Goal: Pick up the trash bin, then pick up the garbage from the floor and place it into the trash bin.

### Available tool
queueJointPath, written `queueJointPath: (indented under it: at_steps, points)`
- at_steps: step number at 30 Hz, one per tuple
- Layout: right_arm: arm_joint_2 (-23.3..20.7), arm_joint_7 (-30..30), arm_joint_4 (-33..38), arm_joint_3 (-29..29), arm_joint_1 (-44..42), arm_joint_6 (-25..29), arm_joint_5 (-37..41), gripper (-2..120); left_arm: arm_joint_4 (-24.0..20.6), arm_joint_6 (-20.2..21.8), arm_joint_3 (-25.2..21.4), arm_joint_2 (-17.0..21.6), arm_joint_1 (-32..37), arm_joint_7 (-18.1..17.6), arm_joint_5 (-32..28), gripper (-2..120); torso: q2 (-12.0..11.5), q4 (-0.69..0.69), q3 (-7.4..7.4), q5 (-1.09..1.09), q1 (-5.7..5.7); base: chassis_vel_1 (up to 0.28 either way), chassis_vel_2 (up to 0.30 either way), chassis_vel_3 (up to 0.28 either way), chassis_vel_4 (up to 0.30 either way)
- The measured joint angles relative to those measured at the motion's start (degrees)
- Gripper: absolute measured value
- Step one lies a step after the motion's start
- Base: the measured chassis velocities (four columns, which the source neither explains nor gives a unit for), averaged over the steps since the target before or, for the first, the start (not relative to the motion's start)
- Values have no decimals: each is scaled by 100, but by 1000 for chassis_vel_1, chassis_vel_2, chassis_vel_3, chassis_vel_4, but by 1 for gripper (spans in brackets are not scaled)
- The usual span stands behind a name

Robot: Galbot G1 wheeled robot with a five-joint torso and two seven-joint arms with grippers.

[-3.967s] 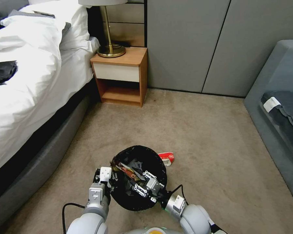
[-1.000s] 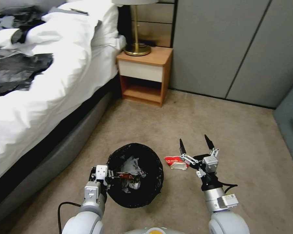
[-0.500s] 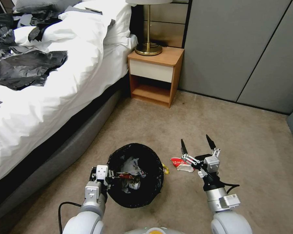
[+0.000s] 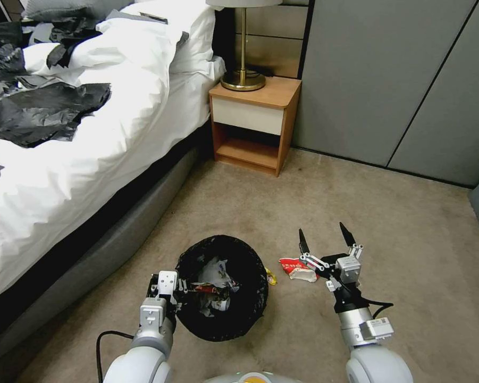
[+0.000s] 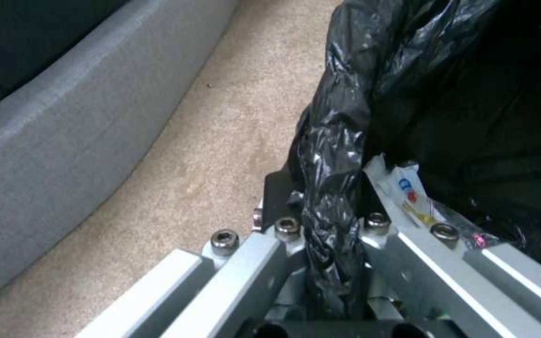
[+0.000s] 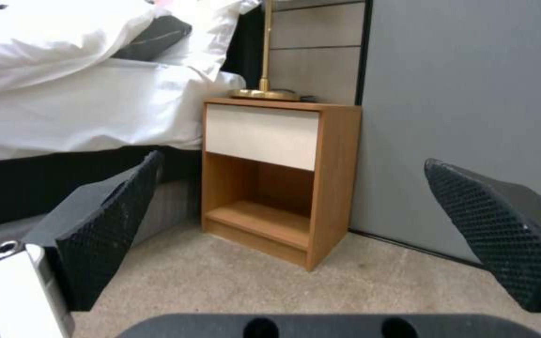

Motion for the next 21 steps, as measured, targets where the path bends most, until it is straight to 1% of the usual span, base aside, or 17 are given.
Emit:
queueJointPath:
  at_steps: [5, 15, 21]
  points:
    - [-5, 0, 0, 1, -3, 30, 0, 100, -3, -11, 1, -9, 21, 2, 15, 0, 0, 0, 0, 0, 0, -56, 54, 48, -68]
    - [2, -87, -118, -22, 2, 276, -72, 100, -25, -39, -10, -6, 60, 1, 28, 0, 0, 1, 0, 1, 0, -124, 119, 130, -120]
    - [-6, -210, -215, -3, 112, 467, -130, 100, -26, -39, -8, -12, 48, -2, 33, 0, 0, 0, 0, 0, 0, -34, 45, 40, -28]
